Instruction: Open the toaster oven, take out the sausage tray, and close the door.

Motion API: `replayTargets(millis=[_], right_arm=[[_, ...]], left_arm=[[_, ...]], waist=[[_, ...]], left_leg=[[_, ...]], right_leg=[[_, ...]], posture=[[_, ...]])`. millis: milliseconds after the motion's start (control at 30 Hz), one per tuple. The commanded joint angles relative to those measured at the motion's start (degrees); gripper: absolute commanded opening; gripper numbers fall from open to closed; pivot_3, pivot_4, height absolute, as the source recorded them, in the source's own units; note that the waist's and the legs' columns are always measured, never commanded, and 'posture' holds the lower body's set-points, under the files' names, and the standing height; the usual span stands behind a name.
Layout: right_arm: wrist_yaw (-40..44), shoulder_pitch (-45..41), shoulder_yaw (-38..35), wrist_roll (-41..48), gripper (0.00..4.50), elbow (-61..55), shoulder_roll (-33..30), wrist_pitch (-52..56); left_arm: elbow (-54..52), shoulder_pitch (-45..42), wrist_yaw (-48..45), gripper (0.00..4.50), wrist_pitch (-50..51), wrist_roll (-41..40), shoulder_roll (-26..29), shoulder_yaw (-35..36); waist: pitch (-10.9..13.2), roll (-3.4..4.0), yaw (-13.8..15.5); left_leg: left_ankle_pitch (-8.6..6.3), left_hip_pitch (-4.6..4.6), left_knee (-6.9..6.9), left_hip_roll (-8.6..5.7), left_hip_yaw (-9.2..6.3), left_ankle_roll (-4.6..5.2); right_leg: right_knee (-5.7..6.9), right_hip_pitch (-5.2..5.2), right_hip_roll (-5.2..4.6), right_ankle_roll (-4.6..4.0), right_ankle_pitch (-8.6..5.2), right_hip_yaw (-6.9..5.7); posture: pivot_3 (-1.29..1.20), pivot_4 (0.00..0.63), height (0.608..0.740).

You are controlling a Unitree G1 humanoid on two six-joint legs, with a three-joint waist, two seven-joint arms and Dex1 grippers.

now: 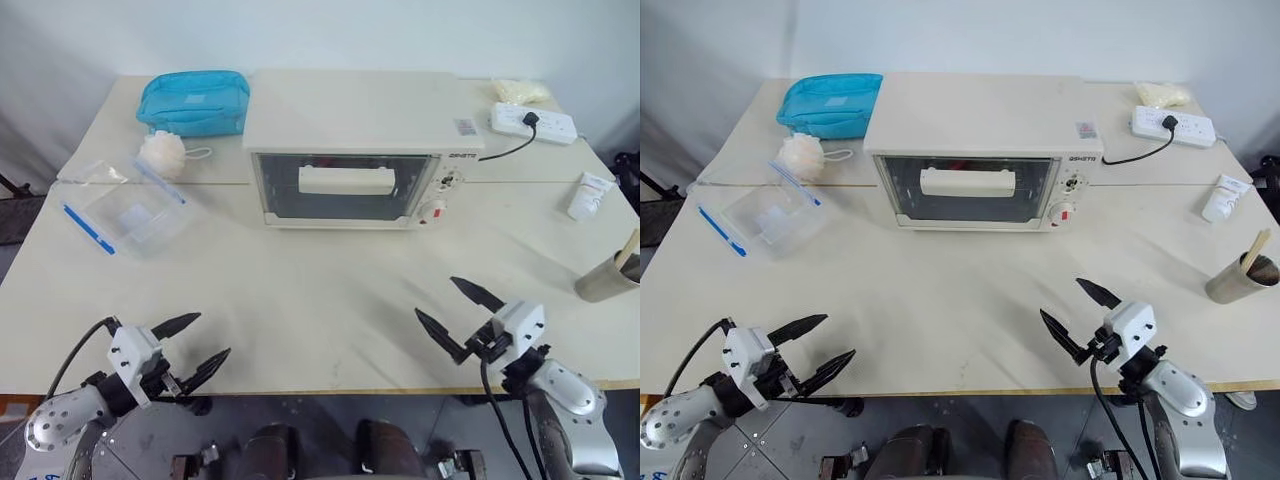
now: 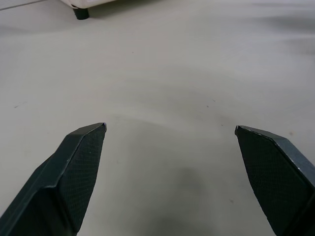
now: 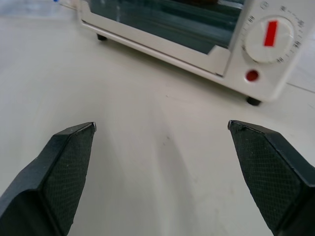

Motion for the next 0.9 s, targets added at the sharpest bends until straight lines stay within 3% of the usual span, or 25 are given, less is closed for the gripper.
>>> replayTargets(millis=[33, 267, 467, 567, 800, 900], right_arm=[[1.9, -2.3, 0.7, 2.7, 4.50, -1.4, -1.0, 1.8], [2.7, -14.8, 3.2, 14.6, 4.50, -7.4, -4.7, 21.9], [-1.5, -25.3, 3.0, 16.8, 4.50, -4.3, -3.1, 30.2], [-2.6, -31.2, 4.7, 13.8, 4.50, -0.2, -1.5, 30.0], [-0.6, -37.1, 6.2, 12.2, 4.50, 3.2, 1.9, 27.8], [4.1, -38.0, 7.4, 11.3, 4.50, 3.7, 1.4, 25.0]], left_arm=[[-2.7, -1.4, 0.8, 4.48, 1.2, -3.7, -0.1, 1.6], [-4.4, -10.7, -3.1, 4.48, 18.0, -24.5, 5.7, 5.4], [-3.1, -19.0, -3.6, 4.48, 20.2, -25.4, 7.3, 4.8], [-2.3, -22.0, -3.5, 4.48, 21.1, -25.7, 6.5, 3.7], [-2.4, -24.4, -2.8, 4.48, 22.9, -25.1, 5.5, 1.8], [-3.6, -24.0, -2.2, 4.48, 24.4, -25.5, 5.3, 1.7]], waist=[[0.0, 0.00, 0.0], [0.0, 0.02, -0.1], [0.0, 0.01, -0.1], [0.0, 0.01, -0.2], [0.0, 0.01, -0.2], [0.0, 0.01, -0.2]], left_leg=[[0.00, 0.00, 0.00, 0.00, 0.00, 0.00], [-0.01, 0.01, 0.09, 0.08, -0.10, 0.00], [-0.04, -0.02, 0.10, 0.05, -0.14, -0.02], [-0.06, -0.04, 0.11, 0.03, -0.10, -0.01], [-0.06, -0.06, 0.11, 0.03, -0.10, -0.01], [-0.06, -0.06, 0.12, 0.03, -0.09, -0.01]], right_leg=[[0.01, 0.00, 0.00, 0.00, 0.00, 0.00], [0.11, 0.00, -0.02, -0.03, 0.00, 0.01], [0.16, -0.02, 0.02, -0.06, 0.02, -0.11], [0.16, -0.05, 0.03, -0.05, 0.02, -0.17], [0.18, -0.07, 0.05, -0.05, 0.02, -0.20], [0.18, -0.07, 0.04, -0.04, 0.03, -0.20]], posture=[[0.00, 0.150, 0.740], [0.00, 0.150, 0.740], [0.00, 0.150, 0.740], [0.00, 0.150, 0.740], [0.00, 0.150, 0.740], [0.00, 0.150, 0.740]])
